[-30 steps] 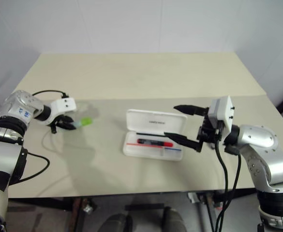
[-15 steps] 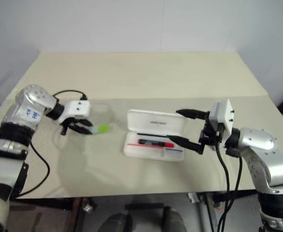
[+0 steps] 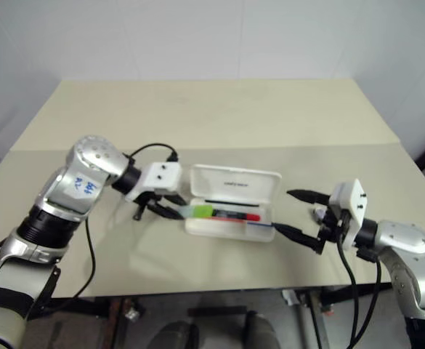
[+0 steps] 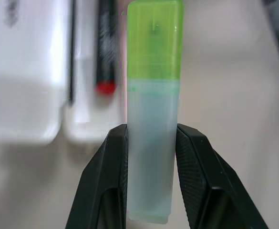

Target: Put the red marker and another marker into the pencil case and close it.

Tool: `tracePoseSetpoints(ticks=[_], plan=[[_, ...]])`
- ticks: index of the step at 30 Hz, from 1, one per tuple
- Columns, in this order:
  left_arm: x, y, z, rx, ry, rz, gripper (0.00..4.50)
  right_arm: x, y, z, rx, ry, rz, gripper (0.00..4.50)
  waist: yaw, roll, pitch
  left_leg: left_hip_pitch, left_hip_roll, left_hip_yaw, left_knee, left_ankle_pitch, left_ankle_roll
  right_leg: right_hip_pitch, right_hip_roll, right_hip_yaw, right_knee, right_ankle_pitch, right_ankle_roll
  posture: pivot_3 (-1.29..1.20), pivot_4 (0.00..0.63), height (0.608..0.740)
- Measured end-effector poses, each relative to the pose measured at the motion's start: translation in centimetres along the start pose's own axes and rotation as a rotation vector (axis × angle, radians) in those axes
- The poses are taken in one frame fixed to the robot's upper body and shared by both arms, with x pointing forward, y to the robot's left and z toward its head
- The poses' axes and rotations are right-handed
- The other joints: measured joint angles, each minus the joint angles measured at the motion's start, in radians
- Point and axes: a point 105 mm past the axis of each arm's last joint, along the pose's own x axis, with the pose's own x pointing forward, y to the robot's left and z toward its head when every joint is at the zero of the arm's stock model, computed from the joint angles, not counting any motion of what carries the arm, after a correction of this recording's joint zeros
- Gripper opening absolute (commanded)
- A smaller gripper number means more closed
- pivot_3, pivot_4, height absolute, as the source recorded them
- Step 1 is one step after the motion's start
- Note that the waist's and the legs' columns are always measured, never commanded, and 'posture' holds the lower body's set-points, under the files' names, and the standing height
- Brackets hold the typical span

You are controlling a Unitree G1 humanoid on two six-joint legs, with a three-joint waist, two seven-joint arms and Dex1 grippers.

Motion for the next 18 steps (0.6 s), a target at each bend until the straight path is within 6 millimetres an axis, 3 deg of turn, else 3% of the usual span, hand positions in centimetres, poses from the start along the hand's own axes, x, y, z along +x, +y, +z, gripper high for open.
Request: tracePoseSetpoints(ticks=[7,18], plan=[[2.1,0.0,1.4,0.053,-0.013,-0.049,1.05,-0.2,1.1,1.0,-0.039,-0.02,0.017,4.5,0.008,0.0,0.0,0.0,0.0,-0.003,0.0,0.0,0.0,0.0,0.0,0.0,0.0,0.0,0.0,0.0,0.15,0.74],[3.7,1.5,1.4,0.086,-0.003,-0.035,1.05,0.2,2.3,2.7,-0.079,-0.053,-0.003,4.5,0.01,0.0,0.0,0.0,-0.001,-0.009,0.0,0.0,0.0,0.001,0.0,0.0,-0.002,0.0,0.0,0.0,0.15,0.74]])
